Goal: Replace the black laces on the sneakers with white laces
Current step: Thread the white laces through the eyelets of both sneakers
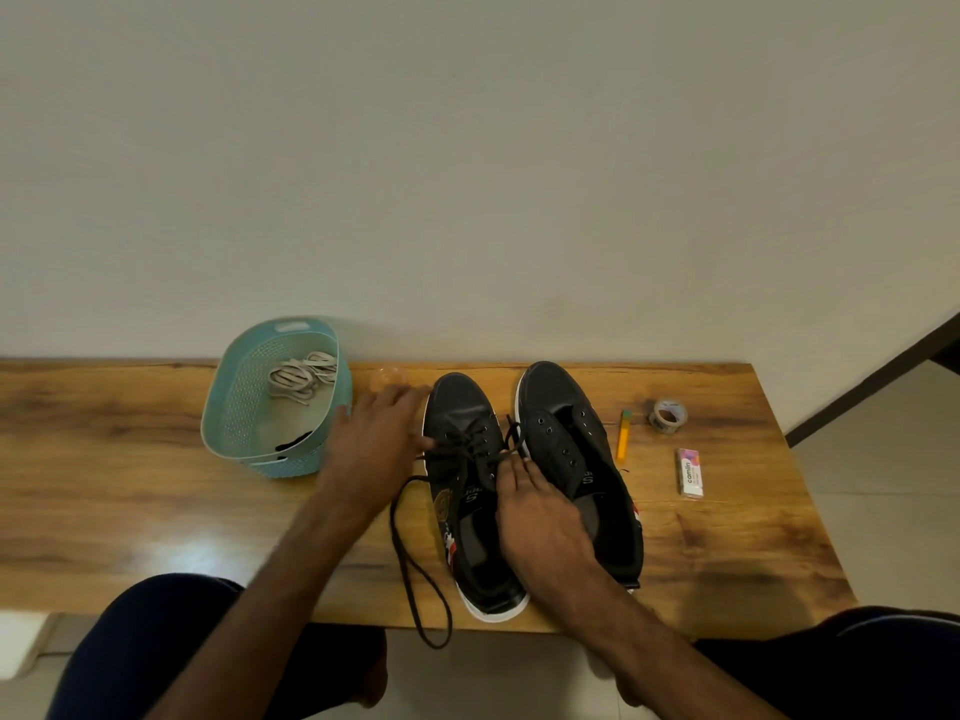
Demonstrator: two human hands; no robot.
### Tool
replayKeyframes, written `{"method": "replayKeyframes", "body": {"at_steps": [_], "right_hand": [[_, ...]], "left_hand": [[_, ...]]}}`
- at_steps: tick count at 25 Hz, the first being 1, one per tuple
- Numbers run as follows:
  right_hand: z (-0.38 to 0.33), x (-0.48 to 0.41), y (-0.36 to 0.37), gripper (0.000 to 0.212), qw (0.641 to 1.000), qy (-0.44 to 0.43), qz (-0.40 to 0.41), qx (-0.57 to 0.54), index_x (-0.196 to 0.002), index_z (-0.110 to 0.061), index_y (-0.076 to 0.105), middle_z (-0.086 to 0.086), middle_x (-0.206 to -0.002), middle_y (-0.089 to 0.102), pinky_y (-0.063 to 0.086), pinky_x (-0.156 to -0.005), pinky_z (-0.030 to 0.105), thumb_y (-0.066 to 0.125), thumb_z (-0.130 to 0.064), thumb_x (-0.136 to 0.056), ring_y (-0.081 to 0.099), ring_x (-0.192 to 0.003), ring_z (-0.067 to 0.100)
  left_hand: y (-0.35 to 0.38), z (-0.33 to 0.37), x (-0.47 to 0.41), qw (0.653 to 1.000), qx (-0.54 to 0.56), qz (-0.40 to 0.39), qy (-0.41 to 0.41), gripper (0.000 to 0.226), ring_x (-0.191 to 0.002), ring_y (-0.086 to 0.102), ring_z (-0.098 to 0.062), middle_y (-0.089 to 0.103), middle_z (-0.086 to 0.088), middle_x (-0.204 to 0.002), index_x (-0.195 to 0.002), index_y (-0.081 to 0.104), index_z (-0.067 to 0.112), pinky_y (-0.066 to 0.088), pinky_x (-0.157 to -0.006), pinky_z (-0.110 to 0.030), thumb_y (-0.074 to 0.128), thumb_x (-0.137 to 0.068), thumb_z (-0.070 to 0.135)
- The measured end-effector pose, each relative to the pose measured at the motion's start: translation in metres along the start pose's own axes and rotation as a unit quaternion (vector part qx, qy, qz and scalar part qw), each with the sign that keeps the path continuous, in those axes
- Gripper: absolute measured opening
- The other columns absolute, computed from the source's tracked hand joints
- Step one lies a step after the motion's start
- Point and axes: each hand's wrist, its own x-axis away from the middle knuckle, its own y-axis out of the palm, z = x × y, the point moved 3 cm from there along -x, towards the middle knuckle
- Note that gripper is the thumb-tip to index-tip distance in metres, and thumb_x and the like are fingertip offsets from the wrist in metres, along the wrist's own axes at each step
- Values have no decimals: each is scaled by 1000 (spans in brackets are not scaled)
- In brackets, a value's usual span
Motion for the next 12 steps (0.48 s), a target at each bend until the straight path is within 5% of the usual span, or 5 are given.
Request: {"method": "replayKeyframes", "body": {"at_steps": [2,7,12], "right_hand": [[0,0,0,59,1000,1,-4,5,-156,-4,6,15,-164,15,23,-121,39,32,-17,-104,15,-152,25],[0,-1,0,59,1000,1,-6,12,-156,-3,7,15,-163,16,22,-121,38,32,-17,-104,16,-152,25],[-1,0,0,59,1000,0,-6,7,-156,-4,7,15,-164,16,23,-122,38,33,-18,-104,16,-151,24]], "left_hand": [[6,30,1,995,-6,-37,93,43,-124,51,-17,55,8,-135,-136,51,35,32,-110,-47,59,-94,35],[9,32,3,995,-40,-31,91,4,-100,57,-15,61,8,-100,-98,57,30,38,-83,-31,54,-96,27],[8,25,3,995,24,-43,84,15,-103,53,-14,55,7,-110,-113,52,26,45,-81,-30,48,-100,32]]}}
